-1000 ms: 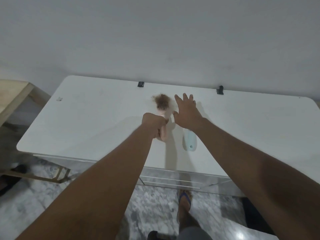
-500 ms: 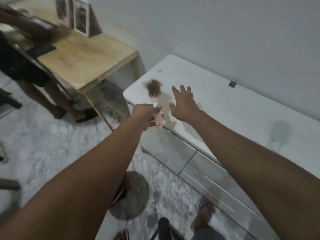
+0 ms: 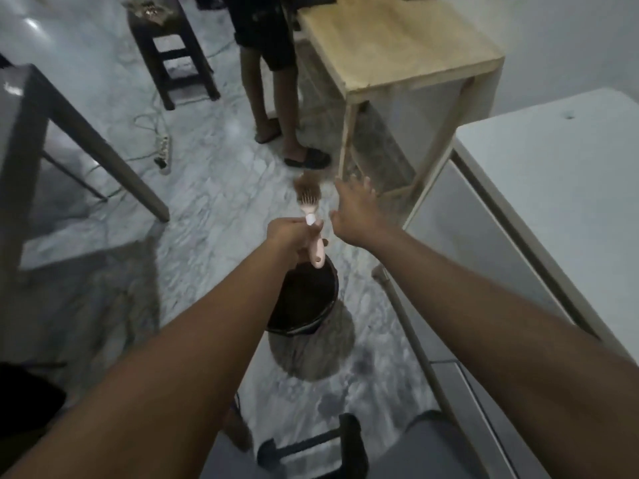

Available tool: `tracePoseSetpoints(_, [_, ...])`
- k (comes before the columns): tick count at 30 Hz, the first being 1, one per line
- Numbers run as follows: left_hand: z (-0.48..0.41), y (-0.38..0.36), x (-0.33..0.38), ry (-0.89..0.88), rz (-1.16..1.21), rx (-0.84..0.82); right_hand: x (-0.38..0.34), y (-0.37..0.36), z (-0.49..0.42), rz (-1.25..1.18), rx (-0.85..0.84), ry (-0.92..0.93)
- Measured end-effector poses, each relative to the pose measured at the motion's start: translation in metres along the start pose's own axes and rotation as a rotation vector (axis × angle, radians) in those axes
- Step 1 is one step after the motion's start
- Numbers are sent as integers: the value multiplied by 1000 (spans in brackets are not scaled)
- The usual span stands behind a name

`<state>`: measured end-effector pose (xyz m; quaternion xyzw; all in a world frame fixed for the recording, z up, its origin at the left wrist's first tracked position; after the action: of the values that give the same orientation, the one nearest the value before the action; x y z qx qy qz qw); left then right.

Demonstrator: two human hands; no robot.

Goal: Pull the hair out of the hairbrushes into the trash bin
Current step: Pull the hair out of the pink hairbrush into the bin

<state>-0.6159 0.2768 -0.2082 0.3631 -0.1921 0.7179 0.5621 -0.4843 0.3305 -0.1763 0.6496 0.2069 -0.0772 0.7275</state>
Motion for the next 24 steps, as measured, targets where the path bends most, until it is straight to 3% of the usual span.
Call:
tracePoseSetpoints(7, [-68,47,-115,113,70,76,-13,-154,-1,-11,-143,68])
tracePoseSetpoints(12, [-108,56,-187,154,90,75,0,-226,10,-59,-161,82])
tracePoseSetpoints(24, [-95,71,-253,93,109,13,8,-259,41,-311,7,-51])
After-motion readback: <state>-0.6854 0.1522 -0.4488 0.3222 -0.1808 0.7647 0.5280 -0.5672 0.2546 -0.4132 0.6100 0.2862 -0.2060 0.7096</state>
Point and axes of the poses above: each hand's wrist, its own z-axis away from the middle knuckle, its own y-axis out of the back of the hand, x = y × z, the point moved 6 cm from there along -z, towards the middle knuckle, and after that the axes turned 6 degrees about x, right-handed, at the moved point
